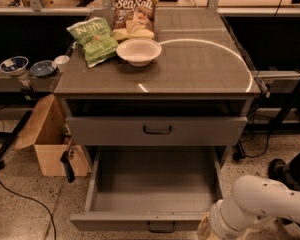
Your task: Close middle drawer
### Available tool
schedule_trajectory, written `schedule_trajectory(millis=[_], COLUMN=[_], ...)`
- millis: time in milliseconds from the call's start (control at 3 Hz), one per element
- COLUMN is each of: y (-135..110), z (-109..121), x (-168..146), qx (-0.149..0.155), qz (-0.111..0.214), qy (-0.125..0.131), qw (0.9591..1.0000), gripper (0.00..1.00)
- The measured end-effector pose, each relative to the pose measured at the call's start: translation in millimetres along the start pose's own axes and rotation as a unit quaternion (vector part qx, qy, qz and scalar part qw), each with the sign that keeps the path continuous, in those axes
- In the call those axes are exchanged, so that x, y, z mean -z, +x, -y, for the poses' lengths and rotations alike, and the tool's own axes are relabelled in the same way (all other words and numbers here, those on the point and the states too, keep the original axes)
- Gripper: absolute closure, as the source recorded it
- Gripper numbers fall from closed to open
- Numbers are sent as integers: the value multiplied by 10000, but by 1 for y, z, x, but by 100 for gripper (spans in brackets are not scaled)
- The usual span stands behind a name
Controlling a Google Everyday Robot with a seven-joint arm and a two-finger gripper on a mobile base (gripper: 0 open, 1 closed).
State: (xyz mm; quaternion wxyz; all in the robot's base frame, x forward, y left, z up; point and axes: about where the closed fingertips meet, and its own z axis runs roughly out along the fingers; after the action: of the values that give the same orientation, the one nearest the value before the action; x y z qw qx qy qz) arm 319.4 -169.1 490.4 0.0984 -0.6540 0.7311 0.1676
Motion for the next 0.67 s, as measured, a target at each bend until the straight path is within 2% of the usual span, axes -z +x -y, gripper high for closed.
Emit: schedule_trajectory(millis=[333,667], y=[-1,-1], z=[43,43], x=[-5,-5], qx=[73,65], qz=[12,18], qy=[210,206], qw=[9998,9998], gripper=[100,100])
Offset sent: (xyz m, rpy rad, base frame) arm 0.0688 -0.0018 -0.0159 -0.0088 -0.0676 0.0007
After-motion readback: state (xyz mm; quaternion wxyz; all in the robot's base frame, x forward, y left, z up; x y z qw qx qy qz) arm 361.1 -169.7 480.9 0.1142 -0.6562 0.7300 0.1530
